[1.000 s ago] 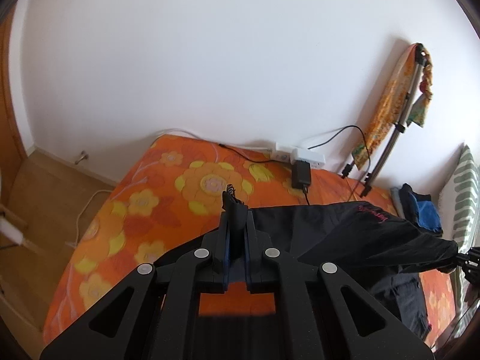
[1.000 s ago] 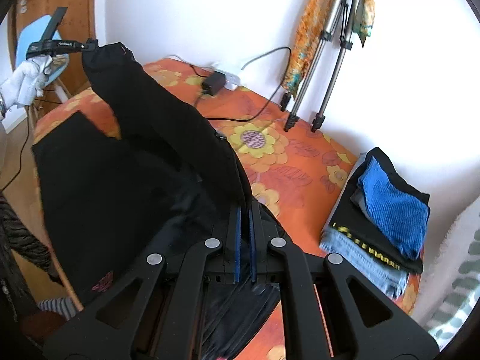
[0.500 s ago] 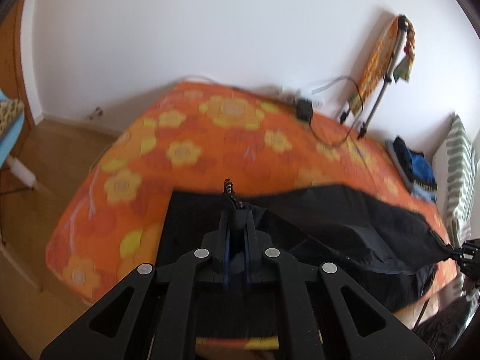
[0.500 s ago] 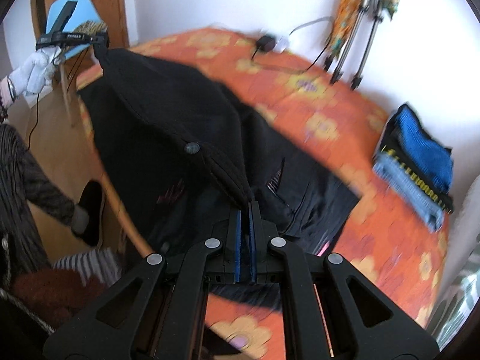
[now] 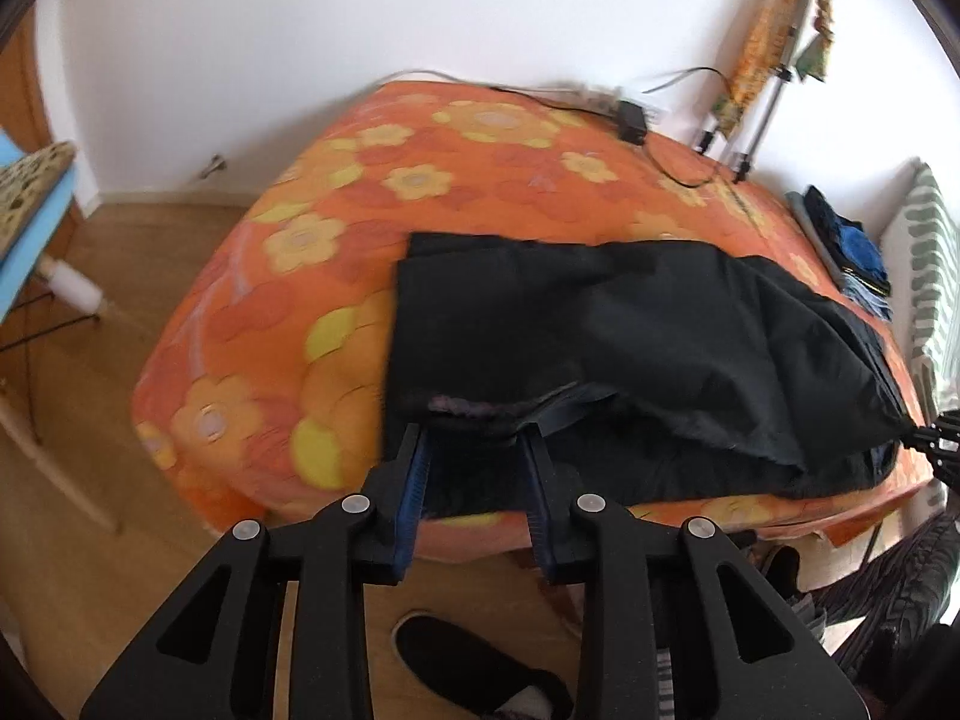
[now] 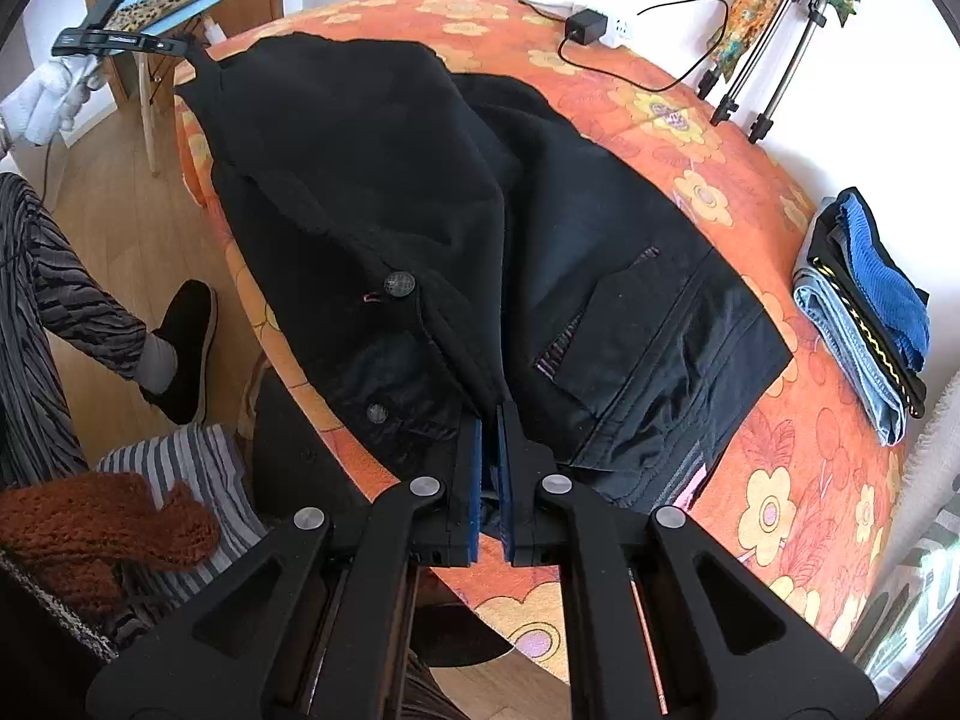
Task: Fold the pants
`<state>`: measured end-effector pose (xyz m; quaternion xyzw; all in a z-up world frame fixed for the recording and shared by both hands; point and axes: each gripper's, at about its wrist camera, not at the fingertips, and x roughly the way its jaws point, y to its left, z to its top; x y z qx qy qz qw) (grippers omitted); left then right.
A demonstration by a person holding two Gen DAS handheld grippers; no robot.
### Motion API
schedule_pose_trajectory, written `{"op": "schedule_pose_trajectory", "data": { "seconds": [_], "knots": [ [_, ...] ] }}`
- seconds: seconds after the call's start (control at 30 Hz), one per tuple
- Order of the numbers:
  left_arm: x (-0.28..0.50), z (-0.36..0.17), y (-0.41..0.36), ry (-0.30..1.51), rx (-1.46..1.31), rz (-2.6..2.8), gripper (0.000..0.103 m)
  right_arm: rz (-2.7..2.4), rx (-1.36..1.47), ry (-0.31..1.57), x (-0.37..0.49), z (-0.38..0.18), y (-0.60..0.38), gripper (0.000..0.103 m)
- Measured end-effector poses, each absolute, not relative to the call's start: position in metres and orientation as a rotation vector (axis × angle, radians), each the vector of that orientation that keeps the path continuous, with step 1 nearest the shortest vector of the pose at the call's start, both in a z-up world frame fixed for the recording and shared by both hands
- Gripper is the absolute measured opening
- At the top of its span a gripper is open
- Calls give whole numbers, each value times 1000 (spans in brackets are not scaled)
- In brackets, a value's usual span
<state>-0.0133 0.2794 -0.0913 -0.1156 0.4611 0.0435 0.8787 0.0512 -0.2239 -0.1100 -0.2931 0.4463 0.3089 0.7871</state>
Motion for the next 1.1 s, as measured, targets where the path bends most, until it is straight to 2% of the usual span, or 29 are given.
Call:
{"op": "schedule_pose_trajectory", "data": {
  "seconds": [0.27,0.43,0.63,0.8,0.87,0.9,0.93,0.97,1.1],
  "knots": [
    [-27,-88,310,924,-370,126,28,684,-732,998,43,-121,-212,5],
    [2,-83,308,905,-365,111,28,683,-784,1027,43,-123,-211,5],
    [45,-101,309,914,-401,134,28,685,-769,1036,47,-110,-213,7],
    [71,-108,313,938,-382,136,28,702,-670,1005,49,-78,-211,17],
    [80,-108,319,934,-388,145,30,746,-593,962,48,-61,-200,27],
    [83,-109,322,931,-401,146,33,766,-568,942,47,-55,-194,32],
    [87,-110,327,927,-418,147,43,797,-538,901,44,-47,-181,42],
    [90,-110,329,923,-423,154,47,819,-522,877,42,-44,-172,46],
    [100,-119,335,941,-444,146,47,968,-441,832,35,-43,-116,46]
  ]
}}
